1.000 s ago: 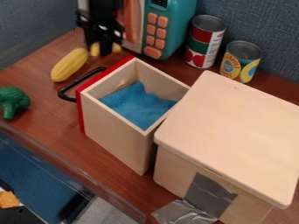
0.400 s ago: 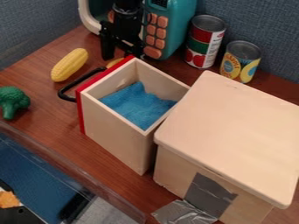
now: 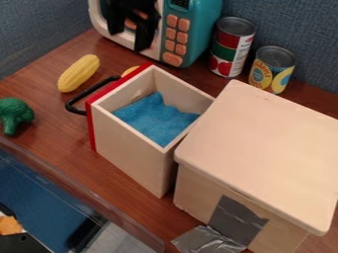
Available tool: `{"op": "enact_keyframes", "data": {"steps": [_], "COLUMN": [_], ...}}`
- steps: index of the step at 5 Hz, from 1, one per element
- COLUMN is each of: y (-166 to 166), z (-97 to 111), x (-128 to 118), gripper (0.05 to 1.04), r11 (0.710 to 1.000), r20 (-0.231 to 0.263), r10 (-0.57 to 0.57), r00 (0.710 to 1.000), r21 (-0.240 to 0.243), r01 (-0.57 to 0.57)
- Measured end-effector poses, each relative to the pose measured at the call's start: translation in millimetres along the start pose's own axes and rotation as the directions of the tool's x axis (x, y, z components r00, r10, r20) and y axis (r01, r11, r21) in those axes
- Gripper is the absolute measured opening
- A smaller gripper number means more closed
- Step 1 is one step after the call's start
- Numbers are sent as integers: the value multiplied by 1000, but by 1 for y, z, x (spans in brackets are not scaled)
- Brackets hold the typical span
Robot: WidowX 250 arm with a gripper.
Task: Moved the banana to front of the drawer on the top pf the table
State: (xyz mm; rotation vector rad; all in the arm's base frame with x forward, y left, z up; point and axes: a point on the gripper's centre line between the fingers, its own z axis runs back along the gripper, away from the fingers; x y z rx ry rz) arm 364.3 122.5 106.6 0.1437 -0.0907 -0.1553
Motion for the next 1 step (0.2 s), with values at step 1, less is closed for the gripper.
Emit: {"op": "enact_keyframes", "data": {"steps": [1], "y": [-11], "z": [27], "x": [-16], "gripper": [999], "r11": [999], "r20": [21], "r10": [-19], "r00": [1000], "r21": [-31], "r01": [20]}}
